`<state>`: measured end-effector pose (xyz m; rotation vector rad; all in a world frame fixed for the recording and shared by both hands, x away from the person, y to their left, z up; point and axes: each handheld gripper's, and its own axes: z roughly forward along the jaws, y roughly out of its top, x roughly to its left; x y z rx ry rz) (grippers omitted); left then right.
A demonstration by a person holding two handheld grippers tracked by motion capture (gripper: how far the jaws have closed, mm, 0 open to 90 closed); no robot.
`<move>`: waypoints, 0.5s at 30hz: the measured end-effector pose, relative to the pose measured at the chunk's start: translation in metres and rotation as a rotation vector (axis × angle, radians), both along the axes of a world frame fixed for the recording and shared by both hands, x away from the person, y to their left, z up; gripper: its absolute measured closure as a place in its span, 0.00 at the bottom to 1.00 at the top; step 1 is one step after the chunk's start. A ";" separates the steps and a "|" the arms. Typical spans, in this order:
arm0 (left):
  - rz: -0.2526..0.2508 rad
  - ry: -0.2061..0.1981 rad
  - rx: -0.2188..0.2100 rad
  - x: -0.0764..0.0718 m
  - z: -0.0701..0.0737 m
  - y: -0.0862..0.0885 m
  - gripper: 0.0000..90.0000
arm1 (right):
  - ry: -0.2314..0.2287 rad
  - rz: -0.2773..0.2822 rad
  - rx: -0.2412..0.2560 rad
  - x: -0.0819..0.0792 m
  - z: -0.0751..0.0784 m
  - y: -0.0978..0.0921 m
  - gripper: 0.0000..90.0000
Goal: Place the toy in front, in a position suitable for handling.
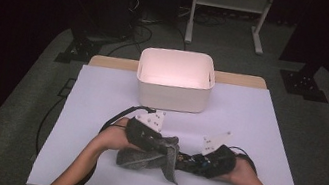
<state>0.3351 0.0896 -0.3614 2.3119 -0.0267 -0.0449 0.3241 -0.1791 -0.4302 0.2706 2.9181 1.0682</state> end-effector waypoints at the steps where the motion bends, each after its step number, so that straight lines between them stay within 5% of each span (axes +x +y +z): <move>1: -0.002 0.001 0.002 -0.001 -0.001 0.001 0.85 | 0.006 0.007 0.012 0.003 0.001 0.011 0.61; 7: 0.019 -0.009 0.075 -0.002 -0.016 0.002 0.84 | 0.009 0.067 0.006 0.010 -0.005 0.054 0.61; 15: 0.024 -0.006 0.076 -0.001 -0.018 0.003 0.85 | 0.014 0.015 0.065 0.007 -0.004 0.033 0.51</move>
